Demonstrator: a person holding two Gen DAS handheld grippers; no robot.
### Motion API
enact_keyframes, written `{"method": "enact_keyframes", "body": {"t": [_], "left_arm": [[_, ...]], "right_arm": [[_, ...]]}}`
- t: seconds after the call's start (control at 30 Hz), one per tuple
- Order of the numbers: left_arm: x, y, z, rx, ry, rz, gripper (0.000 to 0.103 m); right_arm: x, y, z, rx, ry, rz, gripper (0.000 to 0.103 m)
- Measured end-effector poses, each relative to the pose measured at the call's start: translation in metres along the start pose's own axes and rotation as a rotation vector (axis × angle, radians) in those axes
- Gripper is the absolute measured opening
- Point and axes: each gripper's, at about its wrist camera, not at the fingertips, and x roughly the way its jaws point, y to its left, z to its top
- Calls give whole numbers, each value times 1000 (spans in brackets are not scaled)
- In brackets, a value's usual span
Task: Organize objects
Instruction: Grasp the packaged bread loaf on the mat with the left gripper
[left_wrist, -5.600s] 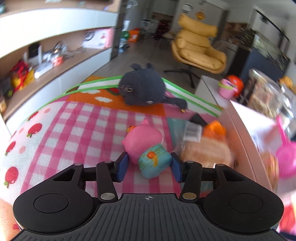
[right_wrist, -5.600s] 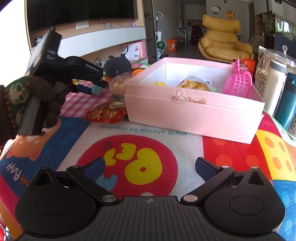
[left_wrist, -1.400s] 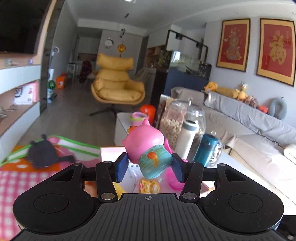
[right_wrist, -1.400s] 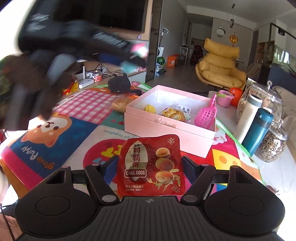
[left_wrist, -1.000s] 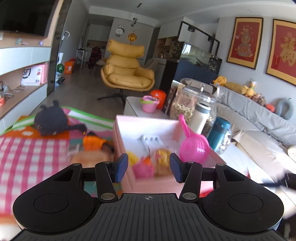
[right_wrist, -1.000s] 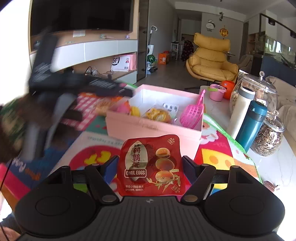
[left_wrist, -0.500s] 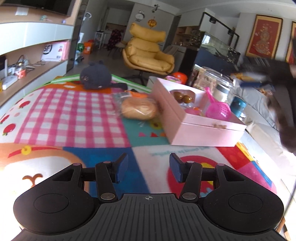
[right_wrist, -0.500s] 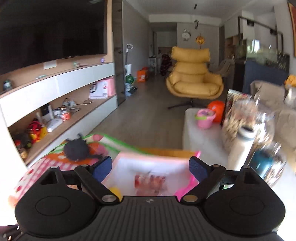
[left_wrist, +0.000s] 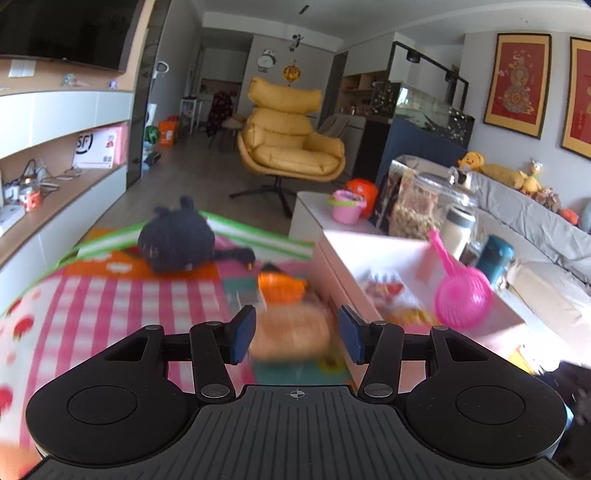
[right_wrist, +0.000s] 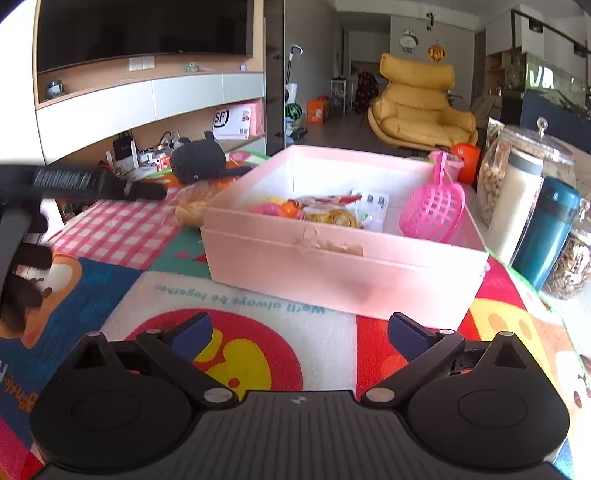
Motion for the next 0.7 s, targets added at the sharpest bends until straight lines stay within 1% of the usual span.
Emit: {"method": "enact_keyframes", "body": {"t": [0.1,0.17,0.2,0.3,0.33,0.37,0.47,0.57,0.63,0.7], "left_arm": [[40,16,22,-19,-9,-29,54],[66,27,29,-41,41,-21,53],[75,33,31,-56,75,-42,53],[80,47,26,-91,163,-179,52],[77,50,23,-89,181,-218,52],[72,51,19,-75,195,-240,52],[52,46,9,29,226,-267,52],[33,31,-1,163,244,-271,52],[30,14,-6,268,245,-237,52],[30,-1,-10,365,230,-180,52]], "right_arm": [[-3,-4,-2,28,-14,15,103],[-3,-5,-2,40,-20,10,103],[-2,-7,-1,47,-19,11,103],[-4,-15,-1,85,-31,23,103],[-5,-17,-2,98,-39,33,103],[-6,-19,-2,107,-43,44,103],[-3,-21,-1,117,-29,51,103],[-2,-19,-1,112,-27,45,103],[-2,-19,-1,107,-28,47,103],[-1,-18,-1,103,-22,45,103]]}}
